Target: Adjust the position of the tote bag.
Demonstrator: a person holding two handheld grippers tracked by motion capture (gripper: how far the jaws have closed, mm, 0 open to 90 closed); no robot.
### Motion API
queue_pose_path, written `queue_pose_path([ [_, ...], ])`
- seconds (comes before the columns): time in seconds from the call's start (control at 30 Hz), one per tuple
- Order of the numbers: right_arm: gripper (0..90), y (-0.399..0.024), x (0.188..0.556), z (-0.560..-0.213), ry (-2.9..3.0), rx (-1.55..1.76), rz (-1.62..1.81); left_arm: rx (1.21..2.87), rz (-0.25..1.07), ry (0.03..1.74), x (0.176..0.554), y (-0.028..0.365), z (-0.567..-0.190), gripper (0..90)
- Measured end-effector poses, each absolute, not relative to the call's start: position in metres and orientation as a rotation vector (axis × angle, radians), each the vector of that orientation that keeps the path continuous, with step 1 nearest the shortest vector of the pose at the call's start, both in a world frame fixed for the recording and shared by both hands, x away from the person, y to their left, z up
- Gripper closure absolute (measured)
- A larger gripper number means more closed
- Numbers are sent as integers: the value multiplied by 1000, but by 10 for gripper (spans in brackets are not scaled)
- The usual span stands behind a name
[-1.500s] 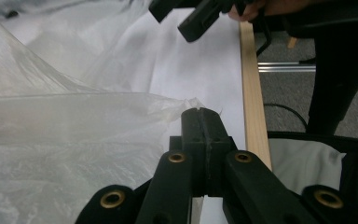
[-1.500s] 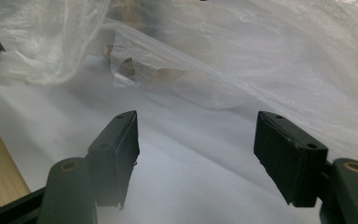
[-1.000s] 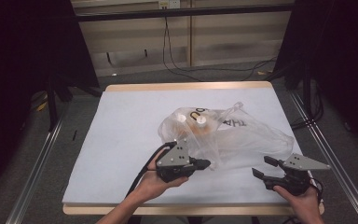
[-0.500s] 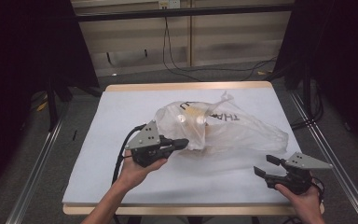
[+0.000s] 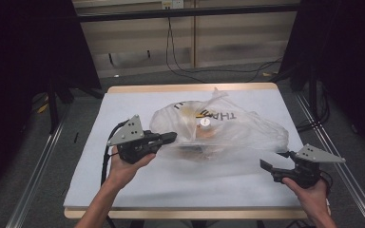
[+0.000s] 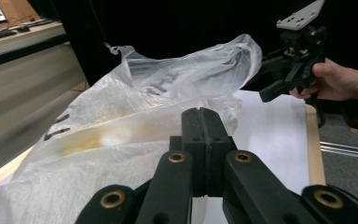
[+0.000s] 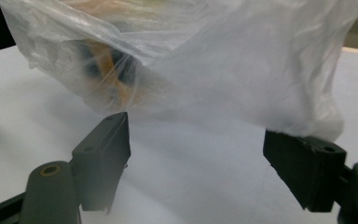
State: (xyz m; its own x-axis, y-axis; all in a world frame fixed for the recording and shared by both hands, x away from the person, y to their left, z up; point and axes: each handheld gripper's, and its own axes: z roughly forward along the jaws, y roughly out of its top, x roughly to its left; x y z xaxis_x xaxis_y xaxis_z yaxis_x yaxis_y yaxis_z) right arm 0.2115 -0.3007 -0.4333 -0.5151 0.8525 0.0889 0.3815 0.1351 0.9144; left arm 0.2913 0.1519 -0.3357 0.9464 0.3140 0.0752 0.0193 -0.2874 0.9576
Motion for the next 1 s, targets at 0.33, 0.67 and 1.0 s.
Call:
queue_pose_path([
  [0.33, 208, -288, 231, -410, 1934, 1103, 1417, 1834, 307, 276, 296, 164, -335, 900],
  [0.67, 625, -281, 242, -394, 1904, 1043, 1522, 1804, 325, 338, 305, 180, -333, 900],
  [1.0, 892, -276, 259, -372, 1943, 993, 1614, 1773, 373, 379, 310, 200, -328, 900],
])
